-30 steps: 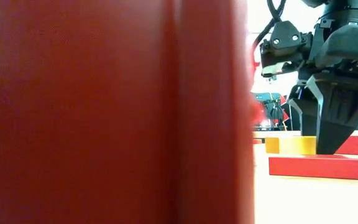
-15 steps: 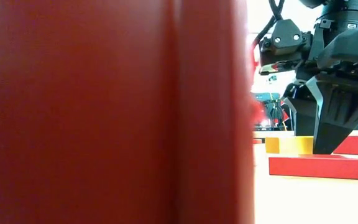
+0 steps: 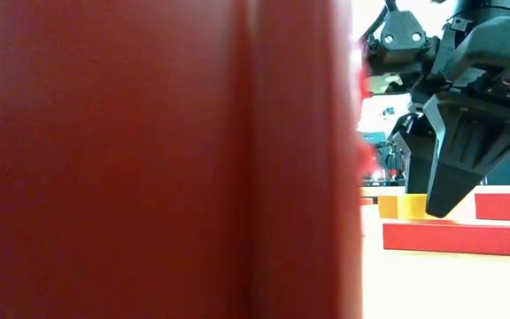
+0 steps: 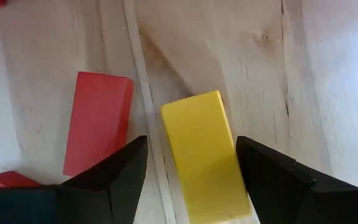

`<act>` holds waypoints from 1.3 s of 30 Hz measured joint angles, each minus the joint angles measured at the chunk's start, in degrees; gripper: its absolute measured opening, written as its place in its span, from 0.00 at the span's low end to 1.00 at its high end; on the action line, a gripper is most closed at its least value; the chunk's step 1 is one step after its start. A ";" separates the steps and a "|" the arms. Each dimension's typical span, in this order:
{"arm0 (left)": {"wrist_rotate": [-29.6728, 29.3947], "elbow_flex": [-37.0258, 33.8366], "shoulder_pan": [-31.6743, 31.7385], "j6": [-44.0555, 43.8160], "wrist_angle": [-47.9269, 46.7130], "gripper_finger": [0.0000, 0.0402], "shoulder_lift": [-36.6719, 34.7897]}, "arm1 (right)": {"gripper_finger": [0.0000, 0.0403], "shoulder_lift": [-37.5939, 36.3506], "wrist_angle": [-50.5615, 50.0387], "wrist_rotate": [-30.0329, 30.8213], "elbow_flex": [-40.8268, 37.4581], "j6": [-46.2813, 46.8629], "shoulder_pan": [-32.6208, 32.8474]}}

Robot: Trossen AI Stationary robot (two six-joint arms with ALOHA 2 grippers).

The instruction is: Sort blocks

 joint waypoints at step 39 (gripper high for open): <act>3.79 0.00 -0.03 1.70 3.82 0.77 0.15 | 0.28 -23.60 -8.19 22.21 -3.04 5.35 4.09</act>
